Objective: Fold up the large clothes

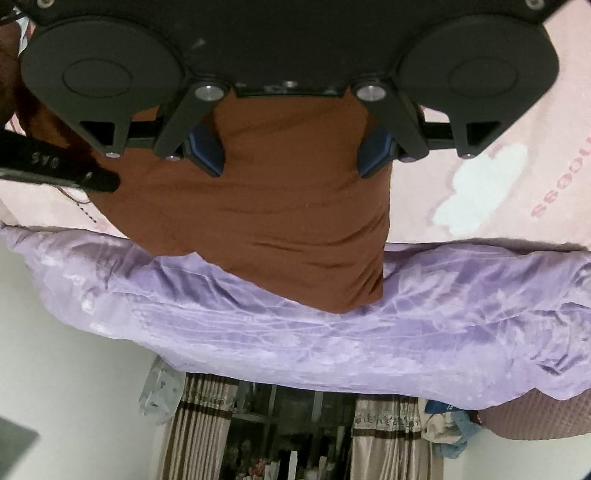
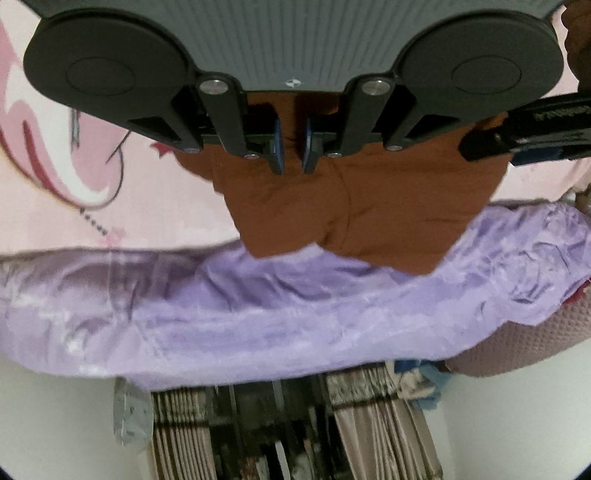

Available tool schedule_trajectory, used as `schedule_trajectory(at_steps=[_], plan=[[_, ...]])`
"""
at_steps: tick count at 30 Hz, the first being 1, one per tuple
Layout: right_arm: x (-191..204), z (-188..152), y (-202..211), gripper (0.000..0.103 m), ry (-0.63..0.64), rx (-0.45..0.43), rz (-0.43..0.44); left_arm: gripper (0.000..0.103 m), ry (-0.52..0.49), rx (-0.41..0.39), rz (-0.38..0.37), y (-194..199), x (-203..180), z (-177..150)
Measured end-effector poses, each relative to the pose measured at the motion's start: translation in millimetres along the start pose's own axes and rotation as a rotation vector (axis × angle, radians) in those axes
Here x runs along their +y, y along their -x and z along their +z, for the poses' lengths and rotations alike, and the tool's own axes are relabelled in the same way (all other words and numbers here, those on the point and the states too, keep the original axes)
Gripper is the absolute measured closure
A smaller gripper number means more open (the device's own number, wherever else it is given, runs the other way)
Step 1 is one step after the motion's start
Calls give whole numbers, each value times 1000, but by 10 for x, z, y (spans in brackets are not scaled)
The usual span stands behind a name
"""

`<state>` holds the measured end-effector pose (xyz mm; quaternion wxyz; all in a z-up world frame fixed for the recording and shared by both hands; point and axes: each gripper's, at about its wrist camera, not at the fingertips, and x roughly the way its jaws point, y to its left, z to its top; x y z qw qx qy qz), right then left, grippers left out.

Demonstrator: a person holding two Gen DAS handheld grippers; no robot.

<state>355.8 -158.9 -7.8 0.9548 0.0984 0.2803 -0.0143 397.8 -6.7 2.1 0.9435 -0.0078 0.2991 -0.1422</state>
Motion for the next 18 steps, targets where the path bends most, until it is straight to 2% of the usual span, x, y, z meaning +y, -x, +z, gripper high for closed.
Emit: schedule_trajectory(at_steps=[4,9,18], plan=[[-45,-89,-101,88,-11,27,-9,22,-18,2,0,-81,-27,6],[-46,-129,-145,88,-12,29,-14,16,-14,12,15,-171,-17,-19],[-66,-141,-163,88,-20,28,-11,14,-41,10,38,-212,-60,-43]])
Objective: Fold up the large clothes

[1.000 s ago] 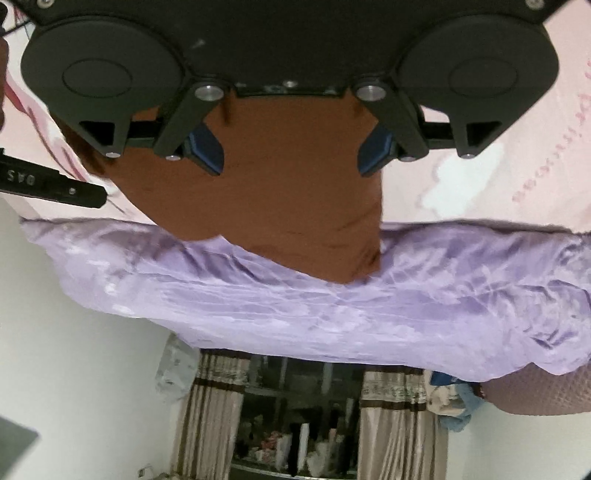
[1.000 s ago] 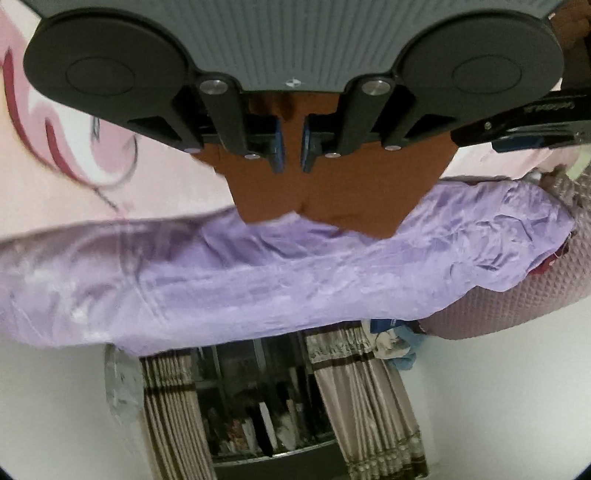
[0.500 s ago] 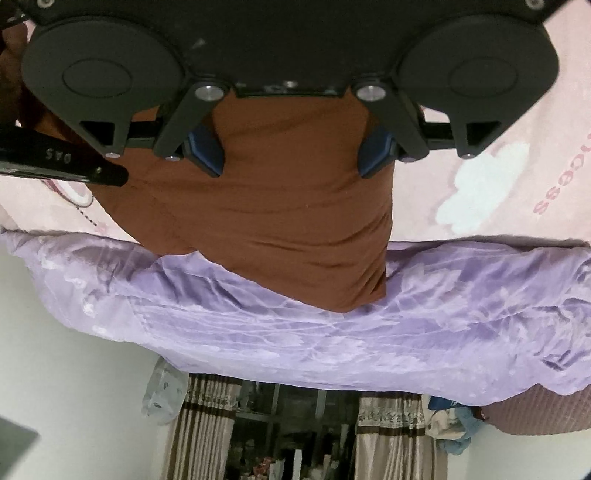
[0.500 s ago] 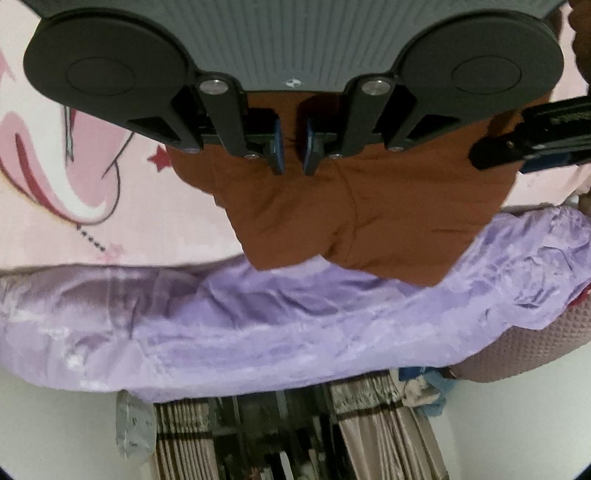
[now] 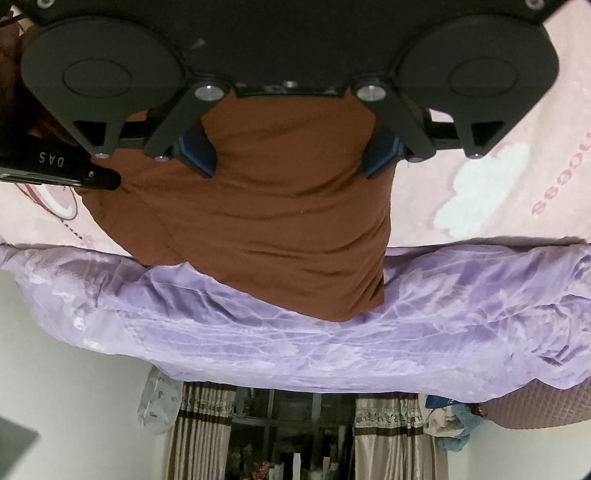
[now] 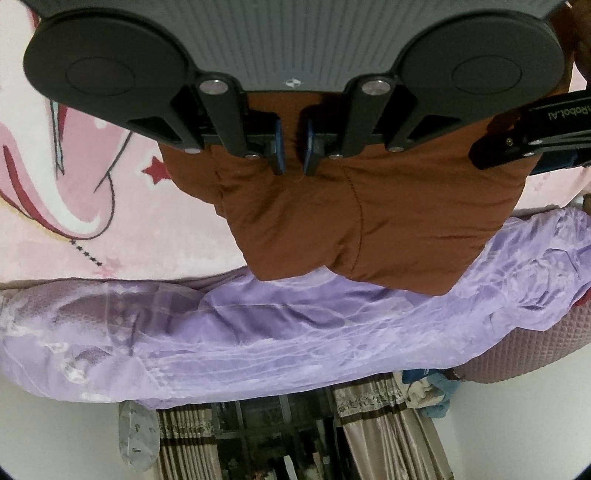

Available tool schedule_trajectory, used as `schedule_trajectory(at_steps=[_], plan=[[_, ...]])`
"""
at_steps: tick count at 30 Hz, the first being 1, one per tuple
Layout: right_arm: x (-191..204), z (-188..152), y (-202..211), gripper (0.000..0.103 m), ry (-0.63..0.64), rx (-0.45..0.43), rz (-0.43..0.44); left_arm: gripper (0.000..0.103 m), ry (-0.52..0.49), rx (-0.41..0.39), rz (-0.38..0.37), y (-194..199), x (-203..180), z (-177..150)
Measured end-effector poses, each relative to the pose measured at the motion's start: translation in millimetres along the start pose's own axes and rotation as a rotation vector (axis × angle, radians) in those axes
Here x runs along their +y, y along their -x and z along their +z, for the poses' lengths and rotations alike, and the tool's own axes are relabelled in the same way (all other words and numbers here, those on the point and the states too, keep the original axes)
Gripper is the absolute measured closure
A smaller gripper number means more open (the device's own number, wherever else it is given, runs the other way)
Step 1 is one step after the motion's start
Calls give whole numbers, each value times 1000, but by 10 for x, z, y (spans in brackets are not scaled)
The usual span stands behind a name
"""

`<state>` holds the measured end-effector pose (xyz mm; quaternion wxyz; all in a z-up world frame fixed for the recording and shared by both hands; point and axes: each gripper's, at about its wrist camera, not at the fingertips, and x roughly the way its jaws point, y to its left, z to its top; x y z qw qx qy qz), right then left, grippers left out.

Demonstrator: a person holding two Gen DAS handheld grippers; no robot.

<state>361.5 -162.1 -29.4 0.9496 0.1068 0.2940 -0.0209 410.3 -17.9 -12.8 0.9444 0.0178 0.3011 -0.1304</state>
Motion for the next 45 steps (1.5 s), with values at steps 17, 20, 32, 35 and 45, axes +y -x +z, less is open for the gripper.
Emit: schedule_trajectory(at_steps=[17,20,32,35,45], plan=[[115,93,1125,74,-11,-137,41,16,-52,-55,-9,990,-201,-107],[116,-45,1299,64,-11,-162,36,16,-38,-44,-8,1124,-221,-309],[117,-588,1133,64,53,-110,-7,14,31,40,-28,960,-174,-758],[68,-660,996,64,27,-89,-3,12,28,41,-24,881,-152,-774],[23,-782,795,64,17,-74,4,3,28,36,-13,700,-96,-858]])
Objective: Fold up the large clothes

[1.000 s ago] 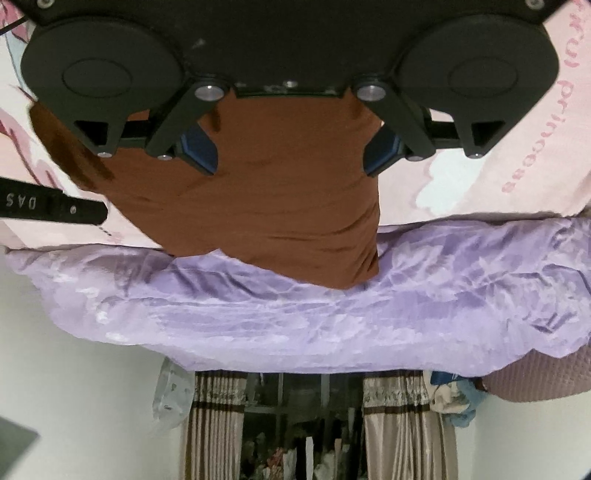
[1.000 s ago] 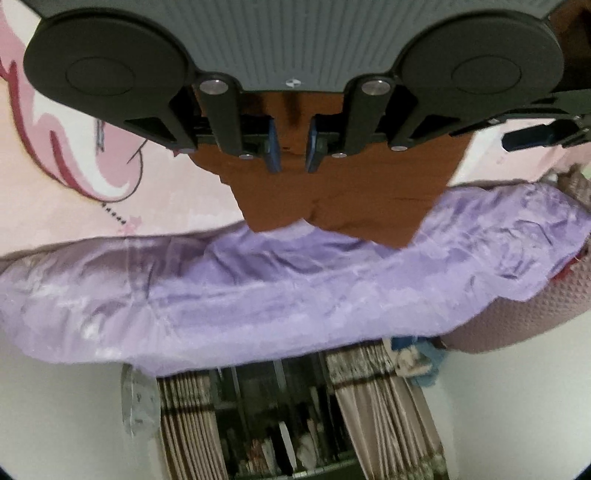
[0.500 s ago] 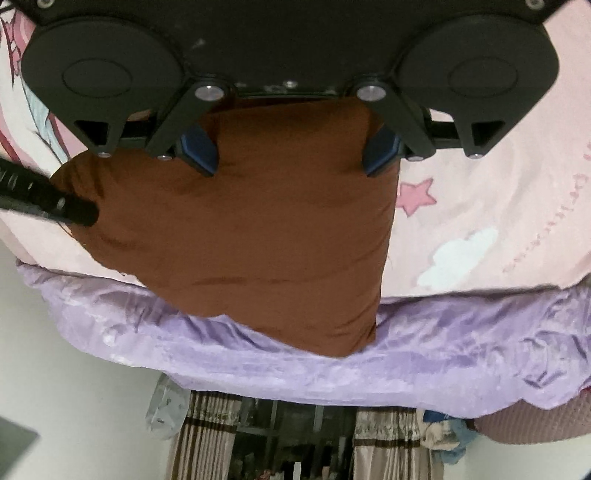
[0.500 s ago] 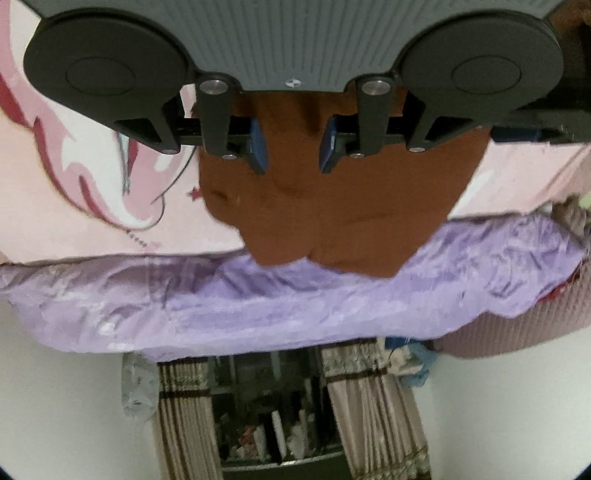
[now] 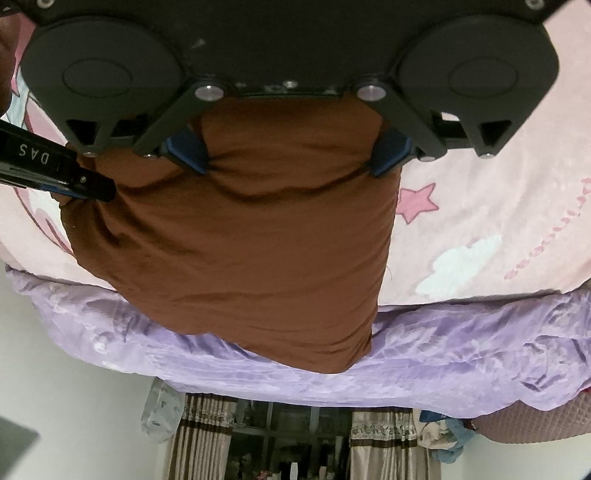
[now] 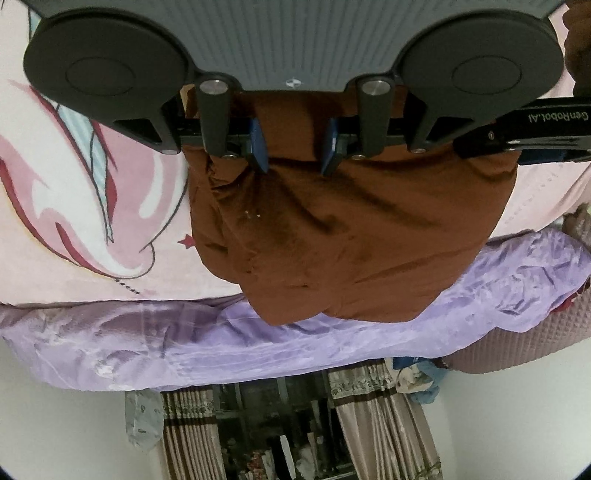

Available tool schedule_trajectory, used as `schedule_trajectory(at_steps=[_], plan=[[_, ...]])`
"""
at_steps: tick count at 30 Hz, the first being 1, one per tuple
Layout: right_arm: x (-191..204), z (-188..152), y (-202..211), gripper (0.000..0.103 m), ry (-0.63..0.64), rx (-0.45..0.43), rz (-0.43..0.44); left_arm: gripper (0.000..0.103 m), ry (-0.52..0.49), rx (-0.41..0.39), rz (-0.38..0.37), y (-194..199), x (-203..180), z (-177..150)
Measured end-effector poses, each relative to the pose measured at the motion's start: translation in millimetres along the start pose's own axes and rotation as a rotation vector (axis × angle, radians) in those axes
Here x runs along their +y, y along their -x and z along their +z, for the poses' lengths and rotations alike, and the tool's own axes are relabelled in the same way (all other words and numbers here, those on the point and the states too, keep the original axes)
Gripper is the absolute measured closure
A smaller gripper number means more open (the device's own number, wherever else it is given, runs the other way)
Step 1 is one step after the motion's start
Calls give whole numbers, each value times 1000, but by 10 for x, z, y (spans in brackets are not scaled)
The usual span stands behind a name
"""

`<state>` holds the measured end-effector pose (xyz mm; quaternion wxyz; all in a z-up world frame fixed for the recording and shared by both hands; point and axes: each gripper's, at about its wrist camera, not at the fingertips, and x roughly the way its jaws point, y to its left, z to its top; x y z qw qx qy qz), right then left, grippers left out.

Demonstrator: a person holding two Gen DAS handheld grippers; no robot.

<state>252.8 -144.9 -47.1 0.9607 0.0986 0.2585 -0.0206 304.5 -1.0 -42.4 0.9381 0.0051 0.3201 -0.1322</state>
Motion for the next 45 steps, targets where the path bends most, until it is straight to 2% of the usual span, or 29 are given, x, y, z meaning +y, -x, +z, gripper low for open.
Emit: schedule_trajectory(at_steps=[12,14,16,19,22,24,28,31,34,38,45], plan=[[23,28,51,64,2,21,-5,2,-3,16,-10,48,8,62],[29,85,153,58,0,23,-2,4,-1,15,-15,181,4,105],[21,121,318,41,-18,10,7,4,0,-4,-14,365,3,109],[43,114,603,31,-39,-7,-12,4,-29,-22,34,695,-50,55],[95,17,927,25,-15,-38,-74,4,-34,-31,78,1051,-56,-87],[124,-88,1134,24,7,-46,-100,4,-18,-35,79,1282,-21,-210],[150,-287,1491,24,24,-16,-99,4,20,-12,106,1659,46,-475],[190,-428,1718,23,47,-4,-113,4,64,0,95,1899,100,-645],[219,-538,1912,23,55,1,-119,4,77,-3,114,2092,122,-794],[259,-597,2071,23,64,-9,-114,4,59,10,144,2235,87,-931],[294,-691,2144,22,65,4,-112,4,24,7,135,2360,-18,-1068]])
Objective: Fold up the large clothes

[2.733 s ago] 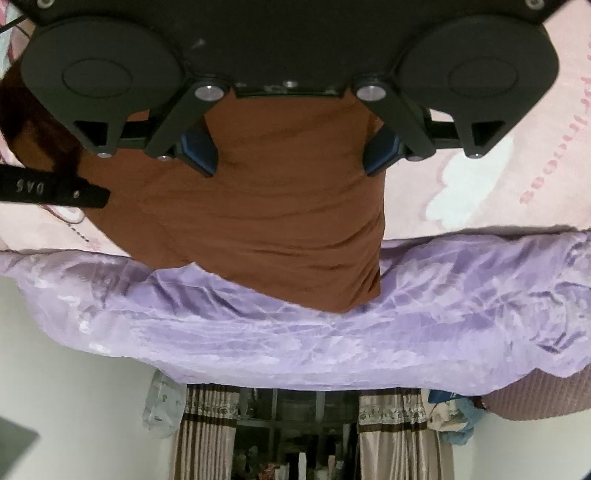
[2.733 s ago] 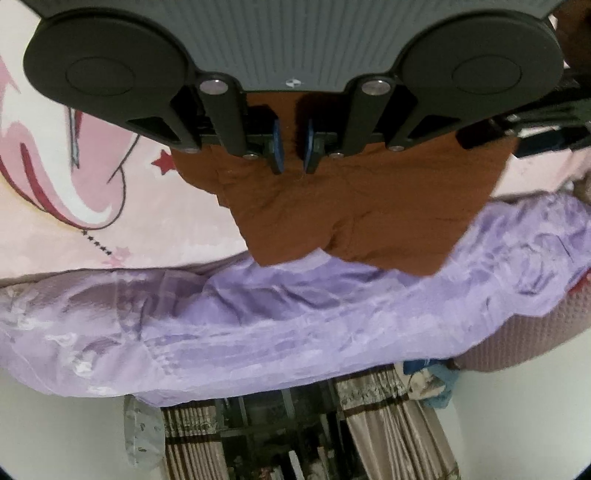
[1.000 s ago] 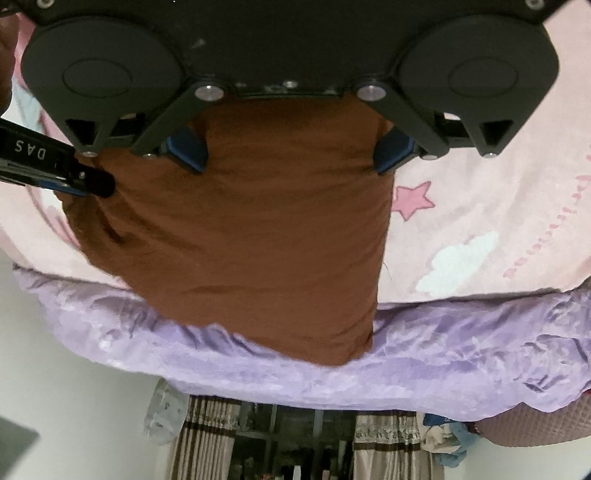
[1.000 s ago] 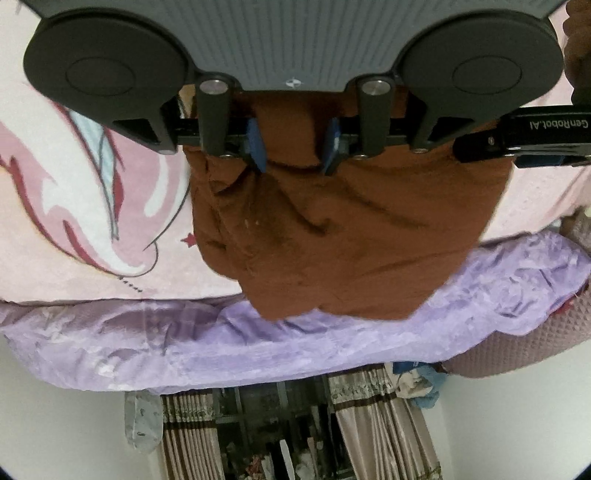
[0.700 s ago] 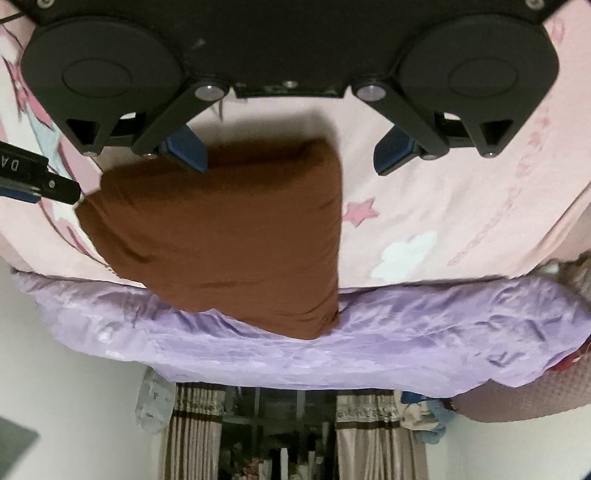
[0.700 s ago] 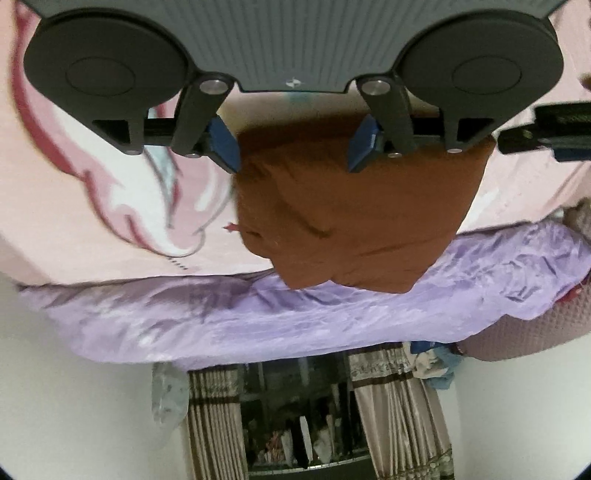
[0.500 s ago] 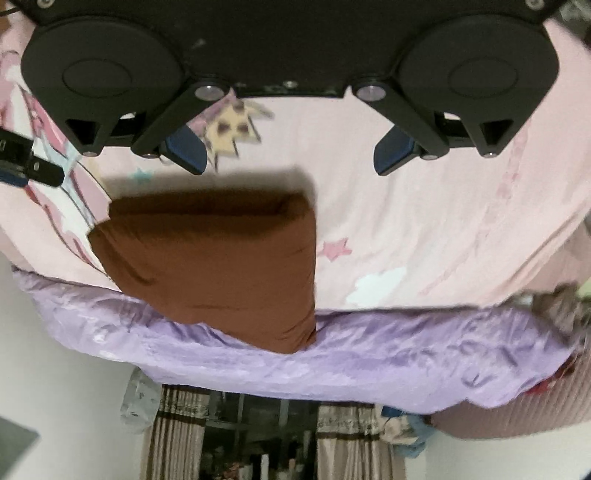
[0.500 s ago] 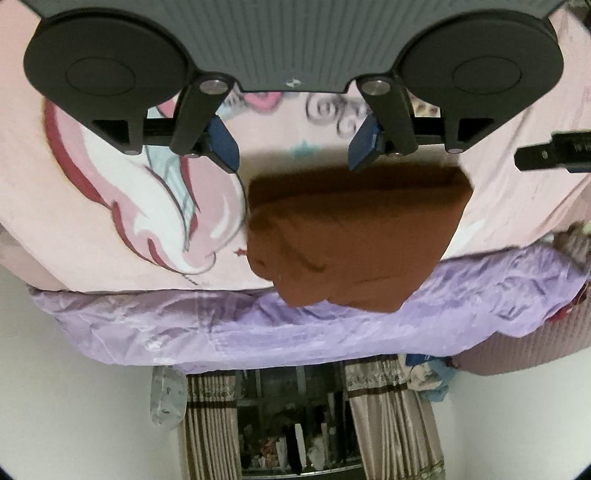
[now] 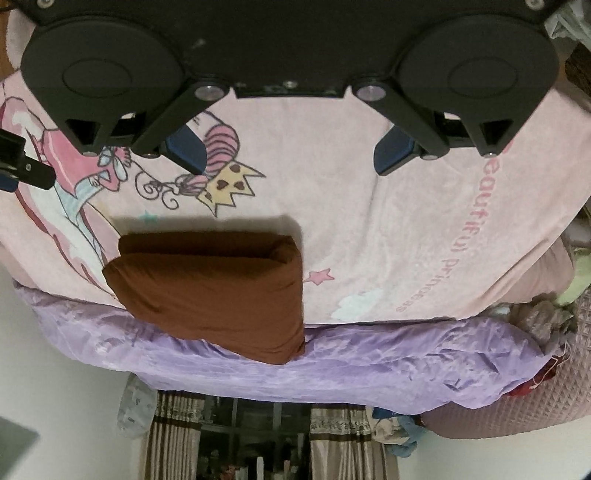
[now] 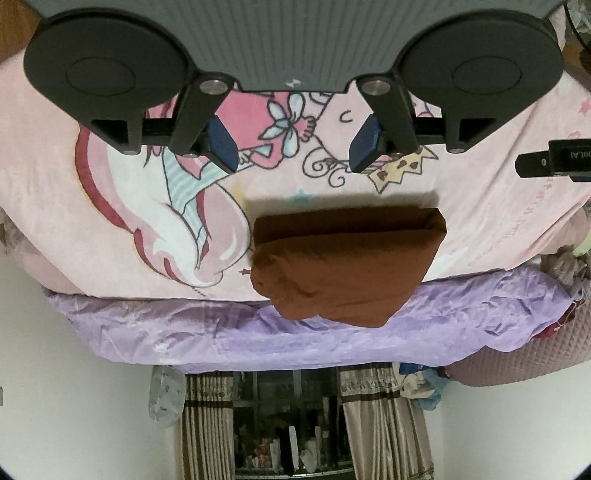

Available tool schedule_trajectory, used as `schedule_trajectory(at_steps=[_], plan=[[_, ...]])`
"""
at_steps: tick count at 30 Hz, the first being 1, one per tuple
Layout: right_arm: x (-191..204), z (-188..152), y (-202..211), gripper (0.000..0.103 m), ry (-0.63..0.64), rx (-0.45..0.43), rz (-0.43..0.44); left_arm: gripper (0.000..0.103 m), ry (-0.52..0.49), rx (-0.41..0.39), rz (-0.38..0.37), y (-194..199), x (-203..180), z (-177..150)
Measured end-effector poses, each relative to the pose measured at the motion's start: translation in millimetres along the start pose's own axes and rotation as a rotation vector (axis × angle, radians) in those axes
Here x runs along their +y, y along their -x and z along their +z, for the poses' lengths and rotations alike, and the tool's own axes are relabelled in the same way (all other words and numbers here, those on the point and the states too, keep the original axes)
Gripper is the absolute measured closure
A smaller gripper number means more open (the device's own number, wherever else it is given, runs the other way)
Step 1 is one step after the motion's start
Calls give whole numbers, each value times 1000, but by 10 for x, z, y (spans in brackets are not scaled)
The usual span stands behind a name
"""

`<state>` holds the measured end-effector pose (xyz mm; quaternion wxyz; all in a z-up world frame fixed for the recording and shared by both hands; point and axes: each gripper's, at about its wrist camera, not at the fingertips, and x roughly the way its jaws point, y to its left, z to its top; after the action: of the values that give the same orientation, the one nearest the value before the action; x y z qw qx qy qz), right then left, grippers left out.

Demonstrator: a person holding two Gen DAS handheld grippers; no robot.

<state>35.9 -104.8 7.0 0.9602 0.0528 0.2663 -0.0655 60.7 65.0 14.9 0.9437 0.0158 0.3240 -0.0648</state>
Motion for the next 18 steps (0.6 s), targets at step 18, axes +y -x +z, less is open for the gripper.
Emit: schedule_trajectory(at_steps=[18], plan=[[-30,-89,-17,22,-29,26,1,4,3,37,-9,-63,-10,-28]])
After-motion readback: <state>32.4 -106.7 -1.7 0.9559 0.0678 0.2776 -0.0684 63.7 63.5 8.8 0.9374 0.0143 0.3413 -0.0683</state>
